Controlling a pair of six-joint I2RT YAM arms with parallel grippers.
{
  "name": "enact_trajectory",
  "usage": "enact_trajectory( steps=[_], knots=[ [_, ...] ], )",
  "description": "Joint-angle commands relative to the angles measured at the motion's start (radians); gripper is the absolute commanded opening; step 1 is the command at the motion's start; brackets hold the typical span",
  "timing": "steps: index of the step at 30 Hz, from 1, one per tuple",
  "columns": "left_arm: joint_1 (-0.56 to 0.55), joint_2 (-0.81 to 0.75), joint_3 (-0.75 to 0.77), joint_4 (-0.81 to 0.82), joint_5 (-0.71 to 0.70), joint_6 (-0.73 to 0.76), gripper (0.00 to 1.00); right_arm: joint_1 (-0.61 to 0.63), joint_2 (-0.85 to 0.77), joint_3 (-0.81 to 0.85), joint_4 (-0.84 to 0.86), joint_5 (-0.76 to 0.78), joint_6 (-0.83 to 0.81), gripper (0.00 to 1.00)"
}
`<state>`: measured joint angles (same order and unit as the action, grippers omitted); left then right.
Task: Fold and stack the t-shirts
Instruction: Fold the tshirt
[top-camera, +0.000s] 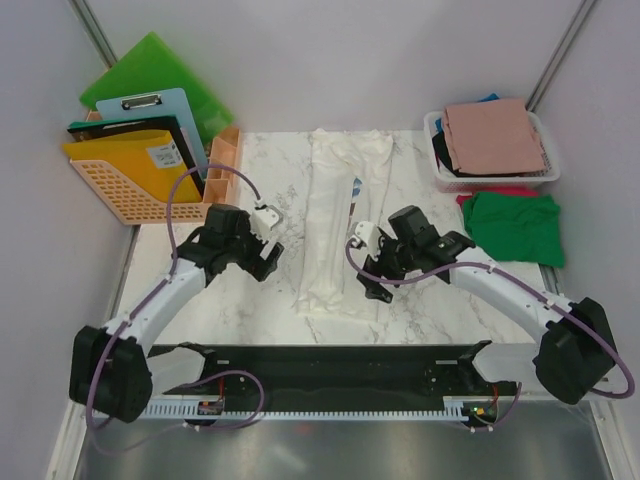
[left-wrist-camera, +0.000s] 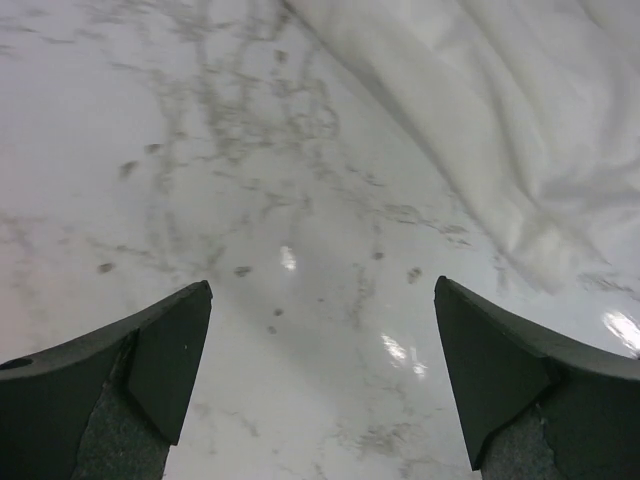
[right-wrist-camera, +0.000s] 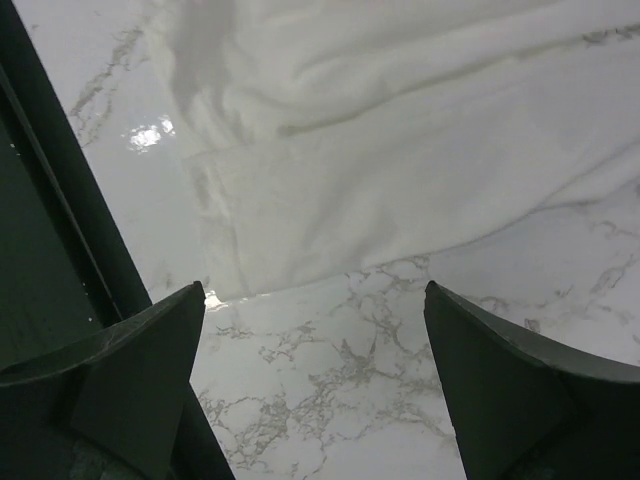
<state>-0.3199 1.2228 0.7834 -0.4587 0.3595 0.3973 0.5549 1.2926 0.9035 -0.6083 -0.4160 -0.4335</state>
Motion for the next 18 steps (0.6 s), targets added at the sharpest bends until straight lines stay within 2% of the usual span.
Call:
enact_trajectory(
  steps=[1,4,6,9,12,13,17,18],
  knots=[
    [0.01,-0.13,-0.05,0.208,-0.358,-0.032,1.0,0.091,-0.003,0.021,0.076,0.062,0.025,0.98],
    [0.031,-0.239,-0.073,0.273,-0.52,-0.008,1.0,0.114,0.077,0.086,0.047,0.002,0.015,0.98],
    [0.065,-0.363,-0.148,0.392,-0.621,0.006,1.0,0.146,0.117,0.109,0.089,0.008,0.035,0.98],
    [0.129,-0.497,-0.226,0.456,-0.712,0.008,1.0,0.247,0.145,0.109,0.175,0.136,0.061,0.98],
    [0.201,-0.563,-0.289,0.554,-0.799,0.017,1.0,0.338,0.189,0.107,0.234,0.219,0.081,0.98],
    [0.228,-0.568,-0.3,0.566,-0.807,0.009,1.0,0.359,0.201,0.107,0.24,0.23,0.085,0.98],
    [0.384,-0.56,-0.315,0.511,-0.697,-0.035,1.0,0.45,0.273,0.12,0.258,0.247,0.108,0.98],
    [0.393,-0.548,-0.314,0.506,-0.679,-0.04,1.0,0.471,0.286,0.118,0.266,0.247,0.11,0.98]
  ],
)
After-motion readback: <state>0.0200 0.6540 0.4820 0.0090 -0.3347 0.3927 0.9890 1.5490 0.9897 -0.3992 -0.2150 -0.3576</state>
